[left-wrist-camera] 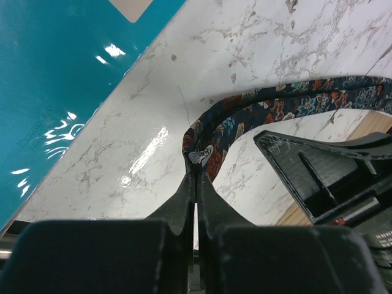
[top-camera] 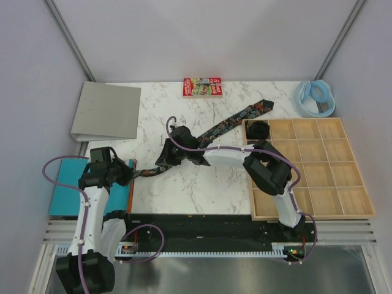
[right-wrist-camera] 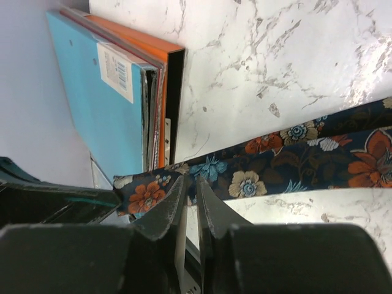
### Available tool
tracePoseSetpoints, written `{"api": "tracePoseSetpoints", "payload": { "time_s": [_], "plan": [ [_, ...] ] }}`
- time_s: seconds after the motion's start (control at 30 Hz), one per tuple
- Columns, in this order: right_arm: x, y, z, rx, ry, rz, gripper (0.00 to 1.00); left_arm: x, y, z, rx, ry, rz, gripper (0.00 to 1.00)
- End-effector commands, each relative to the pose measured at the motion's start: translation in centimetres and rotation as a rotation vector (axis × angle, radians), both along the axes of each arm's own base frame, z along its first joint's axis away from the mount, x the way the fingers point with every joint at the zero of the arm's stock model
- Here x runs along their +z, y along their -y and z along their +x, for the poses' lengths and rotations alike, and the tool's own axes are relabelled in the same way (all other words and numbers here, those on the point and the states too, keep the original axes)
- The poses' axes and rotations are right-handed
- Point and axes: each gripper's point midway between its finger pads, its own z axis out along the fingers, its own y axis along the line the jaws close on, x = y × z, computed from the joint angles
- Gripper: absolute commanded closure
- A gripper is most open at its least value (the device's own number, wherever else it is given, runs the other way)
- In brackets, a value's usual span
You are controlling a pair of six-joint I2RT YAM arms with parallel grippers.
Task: Roll the ties
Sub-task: Roll the tie at the center of the board.
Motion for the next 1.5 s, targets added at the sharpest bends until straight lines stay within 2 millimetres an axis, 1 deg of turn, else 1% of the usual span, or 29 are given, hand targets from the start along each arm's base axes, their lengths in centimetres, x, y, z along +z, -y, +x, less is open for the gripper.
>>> {"api": "tracePoseSetpoints", "payload": {
  "time_s": [0.0,0.1,0.13,0.2,0.23,0.27,0.33,0.5,0.6,0.67,0.7,0.77,0.83,0.93,1.07,1.17,1.3,1.4,1.47],
  "plan": [
    [3.1,0.0,-0.8,0.008,0.053,0.03,0.83,0.3,-0.6,1.0,0.025,0.036,0.018,0.98],
    [2.4,-0.3,-1.6,0.02,0.042,0.02,0.83,0.3,-0.6,1.1,0.028,0.036,0.02,0.98],
    [1.8,-0.5,-1.8,0.023,0.033,0.014,0.83,0.3,-0.6,1.1,0.028,0.04,0.02,0.98],
    [1.3,-0.9,-2.6,0.035,0.02,0.015,0.84,0.3,-0.6,1.1,0.027,0.043,0.02,0.98],
    [0.7,-1.2,-2.7,0.039,0.012,0.01,0.85,0.2,-0.6,1.1,0.028,0.041,0.02,0.98],
    [0.4,-1.5,-3.2,0.051,0.008,0.01,0.85,0.1,-0.6,1.0,0.026,0.041,0.018,0.98],
    [-0.5,-1.9,-3.5,0.055,-0.005,0.005,0.85,0.2,-0.6,1.1,0.027,0.046,0.018,0.98],
    [-2.1,-2.8,-3.7,0.071,-0.023,0.006,0.85,0.2,-0.5,1.1,0.024,0.046,0.013,0.98],
    [-1.3,-3.1,-3.9,0.083,-0.018,0.026,0.86,0.2,-0.5,1.1,0.022,0.048,0.013,0.98],
    [-1.0,-2.7,-4.2,0.084,-0.016,0.027,0.86,0.2,-0.4,1.1,0.02,0.049,0.012,0.98],
    [-0.3,-2.3,-4.4,0.083,-0.013,0.034,0.86,0.2,-0.4,1.1,0.02,0.05,0.013,0.98],
    [0.2,-1.8,-4.5,0.083,-0.006,0.031,0.86,0.2,-0.4,1.1,0.019,0.052,0.012,0.98],
    [1.3,-1.0,-4.8,0.078,0.005,0.038,0.85,0.2,-0.4,1.1,0.017,0.051,0.009,0.98],
    [2.2,-0.4,-4.1,0.058,0.019,0.044,0.85,0.2,-0.3,1.1,0.016,0.056,0.008,0.98],
    [2.1,-0.4,-2.8,0.042,0.016,0.046,0.87,0.3,-0.3,1.1,0.014,0.061,0.006,0.98],
    [1.6,-1.1,-1.9,0.036,0.014,0.042,0.88,0.2,-0.2,1.2,0.009,0.063,0.001,0.98],
    [0.1,-2.4,-0.8,0.039,0.008,0.026,0.91,0.4,-0.3,1.2,0.013,0.07,0.007,0.98],
    [-1.0,-3.2,-0.6,0.043,-0.003,0.021,0.93,0.4,-0.2,1.2,0.009,0.072,0.002,0.98],
    [-1.3,-3.8,-1.0,0.052,-0.014,0.024,0.93,0.5,-0.2,1.2,0.009,0.074,0.003,0.98]
  ]
}}
